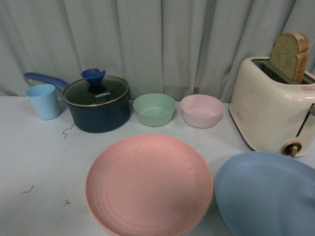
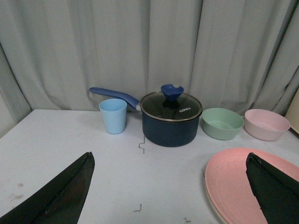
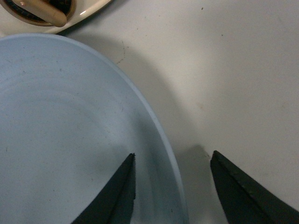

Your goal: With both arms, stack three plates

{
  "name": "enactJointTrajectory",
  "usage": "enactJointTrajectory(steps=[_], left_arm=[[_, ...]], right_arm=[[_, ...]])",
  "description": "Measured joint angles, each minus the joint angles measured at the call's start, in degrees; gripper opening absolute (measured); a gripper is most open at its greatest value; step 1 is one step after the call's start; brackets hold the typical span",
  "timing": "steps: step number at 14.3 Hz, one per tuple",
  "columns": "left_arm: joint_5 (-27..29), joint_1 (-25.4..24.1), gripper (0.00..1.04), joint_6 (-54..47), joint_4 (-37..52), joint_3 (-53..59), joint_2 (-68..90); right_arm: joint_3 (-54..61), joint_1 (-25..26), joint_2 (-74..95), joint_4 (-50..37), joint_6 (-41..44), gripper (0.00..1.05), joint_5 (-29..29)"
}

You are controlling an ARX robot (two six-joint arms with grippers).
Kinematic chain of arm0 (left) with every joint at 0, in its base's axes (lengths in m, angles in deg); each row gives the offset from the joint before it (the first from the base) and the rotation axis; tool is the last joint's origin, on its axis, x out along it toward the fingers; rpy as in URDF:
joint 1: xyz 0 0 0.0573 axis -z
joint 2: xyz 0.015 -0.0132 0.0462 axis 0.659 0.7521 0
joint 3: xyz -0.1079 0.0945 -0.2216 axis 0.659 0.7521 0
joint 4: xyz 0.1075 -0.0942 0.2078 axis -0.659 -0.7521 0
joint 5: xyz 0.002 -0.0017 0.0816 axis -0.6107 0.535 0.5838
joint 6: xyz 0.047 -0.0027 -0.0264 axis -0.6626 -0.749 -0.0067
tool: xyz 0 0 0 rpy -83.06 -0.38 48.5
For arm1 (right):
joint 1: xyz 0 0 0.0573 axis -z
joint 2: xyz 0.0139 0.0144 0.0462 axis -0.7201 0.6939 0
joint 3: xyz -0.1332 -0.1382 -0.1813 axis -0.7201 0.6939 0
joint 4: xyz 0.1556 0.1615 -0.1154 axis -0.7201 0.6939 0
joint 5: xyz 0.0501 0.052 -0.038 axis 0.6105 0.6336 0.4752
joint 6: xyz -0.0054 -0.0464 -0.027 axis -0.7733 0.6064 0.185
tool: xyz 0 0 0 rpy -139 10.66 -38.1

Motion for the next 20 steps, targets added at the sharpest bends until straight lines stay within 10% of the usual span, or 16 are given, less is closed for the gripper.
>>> enactJointTrajectory(steps=[5, 9, 20], left_arm=[[0.0, 0.0, 0.98, 0.0, 0.0, 0.0, 0.0], [0.0, 0.0, 0.98, 0.0, 0.0, 0.0, 0.0], [0.0, 0.0, 0.98, 0.0, 0.0, 0.0, 0.0]], right_arm=[[3.5, 2.0, -2.6, -1.9, 0.1, 0.03, 4.4], [14.7, 8.6, -26.6, 10.9, 4.1, 0.02, 12.4], [-16.7, -29.4, -4.7, 11.8, -12.5, 0.02, -2.4]])
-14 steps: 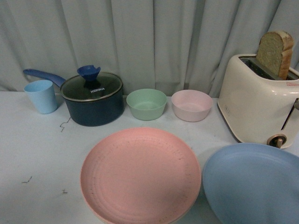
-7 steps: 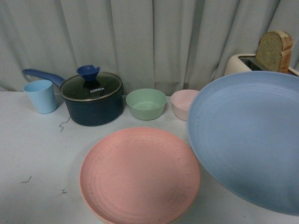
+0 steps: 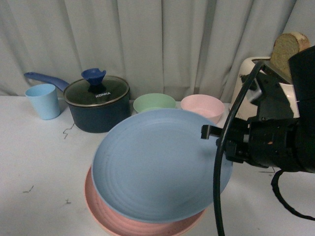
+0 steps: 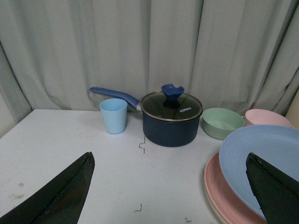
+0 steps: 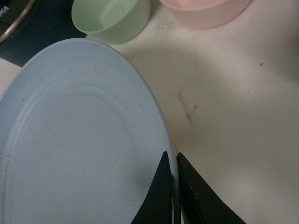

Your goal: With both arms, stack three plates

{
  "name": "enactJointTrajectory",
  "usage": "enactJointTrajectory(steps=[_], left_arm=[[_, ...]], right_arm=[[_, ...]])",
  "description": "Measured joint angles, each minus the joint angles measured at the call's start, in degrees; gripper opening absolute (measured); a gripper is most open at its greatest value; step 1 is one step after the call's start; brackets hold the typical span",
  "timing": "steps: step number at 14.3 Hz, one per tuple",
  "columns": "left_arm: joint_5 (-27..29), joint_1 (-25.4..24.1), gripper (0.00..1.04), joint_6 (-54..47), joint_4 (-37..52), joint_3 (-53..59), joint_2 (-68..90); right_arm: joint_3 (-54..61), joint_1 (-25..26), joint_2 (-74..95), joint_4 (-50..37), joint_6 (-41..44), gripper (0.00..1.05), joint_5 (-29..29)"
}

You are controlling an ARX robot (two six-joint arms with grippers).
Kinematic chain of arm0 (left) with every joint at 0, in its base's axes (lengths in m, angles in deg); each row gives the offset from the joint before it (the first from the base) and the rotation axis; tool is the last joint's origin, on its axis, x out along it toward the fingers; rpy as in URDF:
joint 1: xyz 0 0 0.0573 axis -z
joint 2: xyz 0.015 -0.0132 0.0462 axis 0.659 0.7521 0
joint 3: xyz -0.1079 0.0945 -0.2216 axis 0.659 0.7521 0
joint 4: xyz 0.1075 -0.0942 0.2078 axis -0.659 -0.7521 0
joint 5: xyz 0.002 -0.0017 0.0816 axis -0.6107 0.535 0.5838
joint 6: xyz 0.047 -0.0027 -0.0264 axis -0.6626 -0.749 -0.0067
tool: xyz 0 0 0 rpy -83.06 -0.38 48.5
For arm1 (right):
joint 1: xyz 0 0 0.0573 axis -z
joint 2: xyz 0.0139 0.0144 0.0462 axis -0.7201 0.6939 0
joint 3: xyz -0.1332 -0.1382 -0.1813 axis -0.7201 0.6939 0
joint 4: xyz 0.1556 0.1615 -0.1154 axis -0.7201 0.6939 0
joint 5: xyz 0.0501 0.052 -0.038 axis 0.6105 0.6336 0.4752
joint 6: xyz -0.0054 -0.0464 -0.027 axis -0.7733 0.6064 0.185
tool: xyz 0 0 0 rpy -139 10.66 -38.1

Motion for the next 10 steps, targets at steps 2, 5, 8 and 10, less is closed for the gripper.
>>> enactJointTrajectory(steps=[2, 5, 8, 10], left_arm=[[0.0, 0.0, 0.98, 0.0, 0.0, 0.0, 0.0], [0.0, 0.0, 0.98, 0.0, 0.0, 0.0, 0.0], [0.0, 0.0, 0.98, 0.0, 0.0, 0.0, 0.0], [0.0, 0.0, 0.98, 0.0, 0.0, 0.0, 0.0]], right_arm=[[-2.2, -1.4, 2.3, 1.7, -1.1, 0.02, -1.2], [-4.9, -2.5, 4.6, 3.0, -2.0, 0.02, -1.5], [-5.5, -2.9, 6.3, 4.5, -2.8, 0.02, -1.6], [-5.5, -3.0, 6.9, 5.0, -2.9, 0.02, -1.4]])
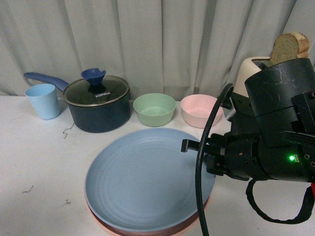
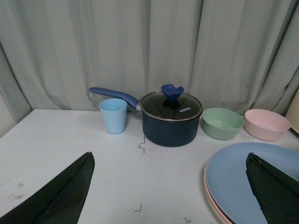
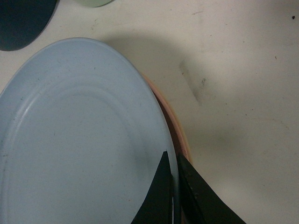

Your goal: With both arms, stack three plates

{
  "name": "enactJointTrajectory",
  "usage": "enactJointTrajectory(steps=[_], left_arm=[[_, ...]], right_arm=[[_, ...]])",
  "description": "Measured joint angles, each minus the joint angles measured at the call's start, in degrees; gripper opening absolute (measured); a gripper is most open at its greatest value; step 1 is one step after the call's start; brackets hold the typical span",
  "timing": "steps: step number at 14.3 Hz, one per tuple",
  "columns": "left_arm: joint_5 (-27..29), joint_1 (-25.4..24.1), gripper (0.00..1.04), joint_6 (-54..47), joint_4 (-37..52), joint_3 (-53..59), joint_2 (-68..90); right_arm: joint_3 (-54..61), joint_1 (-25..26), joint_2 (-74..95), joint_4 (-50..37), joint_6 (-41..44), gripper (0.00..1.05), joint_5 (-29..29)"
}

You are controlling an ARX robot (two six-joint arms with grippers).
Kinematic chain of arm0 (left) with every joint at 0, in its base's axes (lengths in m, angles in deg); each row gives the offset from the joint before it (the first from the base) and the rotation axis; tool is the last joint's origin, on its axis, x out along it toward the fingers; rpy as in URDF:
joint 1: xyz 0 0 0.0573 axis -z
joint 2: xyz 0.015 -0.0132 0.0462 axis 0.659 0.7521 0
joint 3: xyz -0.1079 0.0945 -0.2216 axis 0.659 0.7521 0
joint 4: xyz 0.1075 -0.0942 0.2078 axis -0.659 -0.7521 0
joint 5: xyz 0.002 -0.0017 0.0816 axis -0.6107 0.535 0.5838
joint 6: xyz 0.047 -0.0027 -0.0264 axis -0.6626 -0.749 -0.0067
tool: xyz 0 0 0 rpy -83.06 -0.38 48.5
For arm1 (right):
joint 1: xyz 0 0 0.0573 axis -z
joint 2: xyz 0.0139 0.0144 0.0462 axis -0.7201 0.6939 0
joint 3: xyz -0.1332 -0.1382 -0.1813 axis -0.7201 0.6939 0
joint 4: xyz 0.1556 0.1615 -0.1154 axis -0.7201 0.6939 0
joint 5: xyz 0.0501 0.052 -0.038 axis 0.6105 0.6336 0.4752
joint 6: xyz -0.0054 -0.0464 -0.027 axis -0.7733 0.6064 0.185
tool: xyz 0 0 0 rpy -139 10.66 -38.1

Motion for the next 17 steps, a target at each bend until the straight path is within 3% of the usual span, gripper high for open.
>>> enactJointTrajectory(steps=[1, 2, 5, 8, 9, 10, 11, 12, 13, 17], left_arm=[[0.0, 0.0, 0.98, 0.0, 0.0, 0.0, 0.0], [0.0, 0.0, 0.98, 0.0, 0.0, 0.0, 0.0], [0.0, 0.0, 0.98, 0.0, 0.0, 0.0, 0.0], [0.0, 0.0, 0.98, 0.0, 0.0, 0.0, 0.0], [0.0, 0.0, 0.98, 0.0, 0.0, 0.0, 0.0], [0.0, 0.0, 0.98, 0.0, 0.0, 0.0, 0.0], [0.0, 0.0, 0.98, 0.0, 0.0, 0.0, 0.0], [0.0, 0.0, 0.98, 0.0, 0.0, 0.0, 0.0], [0.0, 0.0, 0.98, 0.0, 0.0, 0.0, 0.0], [0.0, 0.0, 0.98, 0.0, 0.0, 0.0, 0.0]], right_arm=[[-0.1, -0.2, 0.3, 0.7, -0.1, 0.03, 0.0], [-0.2, -0.3, 0.4, 1.1, -0.3, 0.14, 0.6], [1.0, 0.6, -1.6, 1.6, -0.4, 0.52, 2.2], [3.6, 6.0, -13.4, 2.7, -0.4, 0.92, 4.1], [4.4, 8.0, -17.7, 2.9, -0.4, 1.00, 4.9], [8.3, 10.6, -24.9, -5.5, 1.6, 0.94, 2.4], [29.5, 19.6, -50.7, -20.8, 23.7, 0.45, -8.2], [41.3, 21.4, -69.7, -12.7, 26.1, 0.09, -5.6], [44.9, 21.5, -76.7, -9.2, 26.5, 0.02, -5.5], [50.0, 21.5, -86.8, -5.0, 26.7, 0.02, -5.6]])
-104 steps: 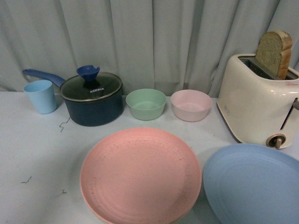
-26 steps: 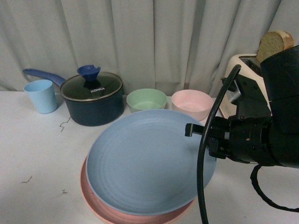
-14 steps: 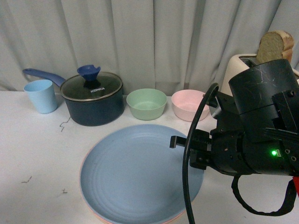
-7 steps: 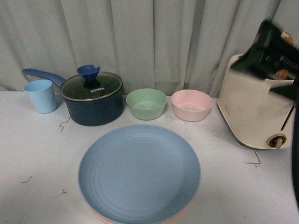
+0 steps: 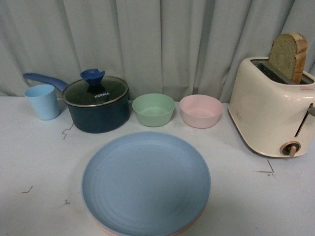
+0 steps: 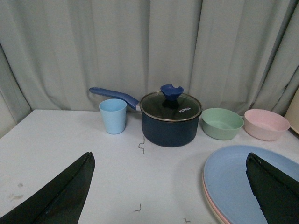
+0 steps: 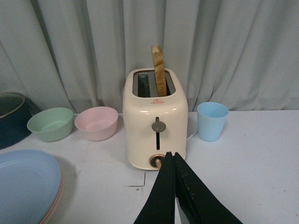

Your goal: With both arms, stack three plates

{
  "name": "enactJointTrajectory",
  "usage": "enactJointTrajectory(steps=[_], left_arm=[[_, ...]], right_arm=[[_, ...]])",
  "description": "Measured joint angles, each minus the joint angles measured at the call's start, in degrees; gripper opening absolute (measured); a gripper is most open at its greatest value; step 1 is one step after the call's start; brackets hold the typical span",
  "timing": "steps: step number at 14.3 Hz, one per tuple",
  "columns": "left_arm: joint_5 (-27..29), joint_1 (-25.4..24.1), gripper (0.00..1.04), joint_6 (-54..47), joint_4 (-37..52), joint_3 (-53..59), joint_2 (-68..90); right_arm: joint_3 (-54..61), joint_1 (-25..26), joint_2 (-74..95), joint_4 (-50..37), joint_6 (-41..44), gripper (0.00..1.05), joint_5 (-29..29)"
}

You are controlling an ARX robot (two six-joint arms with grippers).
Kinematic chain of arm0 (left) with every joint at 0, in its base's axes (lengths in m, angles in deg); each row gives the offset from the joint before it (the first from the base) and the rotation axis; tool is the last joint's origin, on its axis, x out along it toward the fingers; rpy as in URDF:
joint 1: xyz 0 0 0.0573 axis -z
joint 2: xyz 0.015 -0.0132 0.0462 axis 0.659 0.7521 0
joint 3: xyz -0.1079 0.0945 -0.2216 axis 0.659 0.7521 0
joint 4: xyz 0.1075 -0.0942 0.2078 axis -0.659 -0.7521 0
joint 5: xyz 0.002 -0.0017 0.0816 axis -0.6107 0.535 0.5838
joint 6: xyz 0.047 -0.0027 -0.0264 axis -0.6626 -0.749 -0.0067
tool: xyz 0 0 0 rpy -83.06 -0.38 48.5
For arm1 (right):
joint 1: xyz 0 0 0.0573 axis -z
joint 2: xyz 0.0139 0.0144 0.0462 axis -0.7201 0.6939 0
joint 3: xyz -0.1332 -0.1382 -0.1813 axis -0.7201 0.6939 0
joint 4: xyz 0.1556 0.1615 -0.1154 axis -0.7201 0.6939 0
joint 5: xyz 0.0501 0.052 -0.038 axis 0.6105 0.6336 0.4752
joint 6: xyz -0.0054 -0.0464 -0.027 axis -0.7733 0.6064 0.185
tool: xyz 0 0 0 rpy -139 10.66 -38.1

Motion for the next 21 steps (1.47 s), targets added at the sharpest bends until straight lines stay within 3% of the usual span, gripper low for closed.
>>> enactJointTrajectory(steps=[5, 8, 14, 20, 21], left_arm=[[0.0, 0.0, 0.98, 0.0, 0.0, 0.0, 0.0], [0.1, 0.0, 0.98, 0.0, 0.0, 0.0, 0.0], [0.0, 0.0, 0.98, 0.0, 0.0, 0.0, 0.0], [0.0, 0.0, 0.98, 0.0, 0.0, 0.0, 0.0], [0.0, 0.0, 0.98, 0.0, 0.0, 0.0, 0.0]], right_arm=[[2.1, 0.0, -7.3, 5.8, 0.0, 0.02, 0.0], [2.0, 0.0, -27.0, 23.5, 0.0, 0.02, 0.0], [2.0, 0.0, -28.8, 24.4, 0.1, 0.02, 0.0], [2.0, 0.0, -28.8, 24.4, 0.1, 0.76, 0.0], [2.0, 0.0, -28.8, 24.4, 0.1, 1.00, 0.0]])
